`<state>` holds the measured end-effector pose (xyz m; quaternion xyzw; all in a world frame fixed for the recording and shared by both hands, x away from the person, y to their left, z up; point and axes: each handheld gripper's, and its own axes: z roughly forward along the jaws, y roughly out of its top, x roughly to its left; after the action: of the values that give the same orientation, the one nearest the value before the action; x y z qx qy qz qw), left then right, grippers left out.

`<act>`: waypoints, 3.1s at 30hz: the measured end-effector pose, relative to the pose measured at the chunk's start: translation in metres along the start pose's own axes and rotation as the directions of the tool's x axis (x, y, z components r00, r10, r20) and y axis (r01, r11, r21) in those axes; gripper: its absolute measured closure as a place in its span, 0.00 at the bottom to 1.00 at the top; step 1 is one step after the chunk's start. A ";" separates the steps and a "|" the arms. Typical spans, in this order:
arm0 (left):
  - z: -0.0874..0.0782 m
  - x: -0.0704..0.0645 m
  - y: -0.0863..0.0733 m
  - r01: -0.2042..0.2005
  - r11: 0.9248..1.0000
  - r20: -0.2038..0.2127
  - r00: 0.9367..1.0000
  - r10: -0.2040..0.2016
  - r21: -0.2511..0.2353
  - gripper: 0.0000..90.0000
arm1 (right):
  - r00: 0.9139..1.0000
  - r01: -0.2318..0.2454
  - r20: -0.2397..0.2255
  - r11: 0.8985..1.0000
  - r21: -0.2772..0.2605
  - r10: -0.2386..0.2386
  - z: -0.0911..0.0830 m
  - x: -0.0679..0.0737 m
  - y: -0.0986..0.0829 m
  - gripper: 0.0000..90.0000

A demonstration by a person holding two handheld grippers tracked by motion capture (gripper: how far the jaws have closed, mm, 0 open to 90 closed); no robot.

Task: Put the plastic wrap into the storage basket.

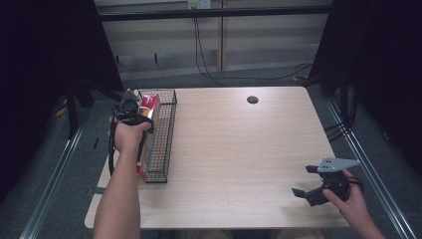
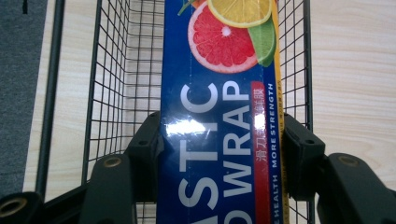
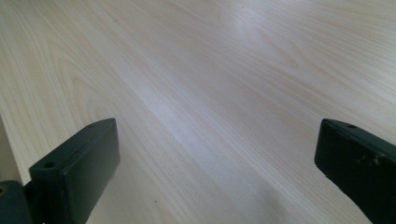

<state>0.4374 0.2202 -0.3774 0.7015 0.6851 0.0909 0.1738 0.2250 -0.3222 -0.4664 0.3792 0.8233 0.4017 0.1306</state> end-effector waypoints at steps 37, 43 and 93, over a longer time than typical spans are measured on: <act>0.016 0.003 0.001 0.026 0.999 -0.006 1.000 -0.026 0.029 0.48 | 1.000 0.003 -0.004 1.000 -0.003 -0.003 0.000 0.000 0.000 0.00; 0.018 0.003 0.001 0.016 0.999 -0.017 1.000 -0.015 0.038 0.47 | 1.000 0.002 -0.004 1.000 -0.002 -0.002 0.000 0.000 0.000 0.00; 0.034 -0.003 0.000 -0.006 0.998 -0.040 0.999 0.009 0.070 0.46 | 1.000 0.010 -0.017 1.000 0.000 -0.010 0.001 0.001 0.001 0.00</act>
<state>0.4500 0.2134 -0.4086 0.7077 0.6887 0.0815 0.1351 0.2251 -0.3207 -0.4660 0.3715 0.8263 0.4043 0.1256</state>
